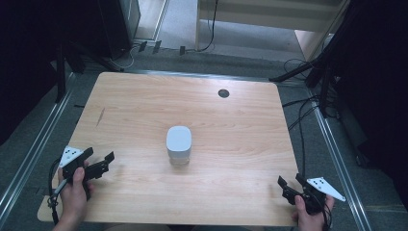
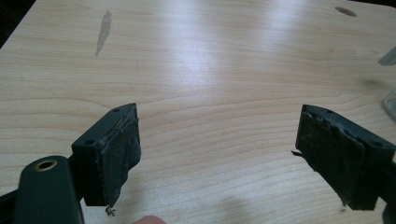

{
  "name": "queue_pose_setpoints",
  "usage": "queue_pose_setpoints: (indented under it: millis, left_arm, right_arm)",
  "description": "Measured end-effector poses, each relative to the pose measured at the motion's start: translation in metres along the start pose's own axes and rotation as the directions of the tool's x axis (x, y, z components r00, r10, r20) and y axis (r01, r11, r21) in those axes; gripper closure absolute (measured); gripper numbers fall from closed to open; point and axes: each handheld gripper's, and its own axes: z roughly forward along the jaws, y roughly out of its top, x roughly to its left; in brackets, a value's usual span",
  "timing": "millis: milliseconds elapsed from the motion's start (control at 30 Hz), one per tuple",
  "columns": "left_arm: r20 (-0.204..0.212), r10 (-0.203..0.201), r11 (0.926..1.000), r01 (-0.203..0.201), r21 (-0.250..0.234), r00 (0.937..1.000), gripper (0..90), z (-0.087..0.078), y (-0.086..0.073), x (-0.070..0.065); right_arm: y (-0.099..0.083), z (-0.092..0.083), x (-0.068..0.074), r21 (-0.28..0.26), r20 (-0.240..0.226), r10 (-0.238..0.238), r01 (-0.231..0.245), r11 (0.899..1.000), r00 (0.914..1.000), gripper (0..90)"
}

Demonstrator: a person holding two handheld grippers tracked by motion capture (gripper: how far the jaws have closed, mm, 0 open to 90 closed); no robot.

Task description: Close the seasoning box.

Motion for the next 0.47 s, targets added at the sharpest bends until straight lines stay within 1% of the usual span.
queue_pose_setpoints:
  millis: [167, 333, 467]
  left_arm:
    - [0.0, -0.002, 1.0, 0.002, 0.005, 1.0, 14.0, 0.0009, 0.0005, 0.0003]
    - [0.001, -0.007, 0.9999, 0.007, 0.012, 1.0, 14.0, 0.0012, 0.0008, 0.0009]
    - [-0.008, -0.007, 0.9999, 0.007, 0.015, 0.9999, 14.0, 0.0019, 0.0012, 0.0005]
  right_arm:
    - [-0.0002, -0.0005, -0.0001, -0.003, 0.007, 0.01, -0.009, 1.0, 0.9999, 26.0]
    - [0.0002, 0.0007, 0.0005, 0.006, 0.014, -0.005, 0.005, 1.0, 0.9999, 25.9]
    - [0.0, 0.0002, -0.0002, 0.001, 0.005, 0.003, -0.003, 1.0, 1.0, 24.5]
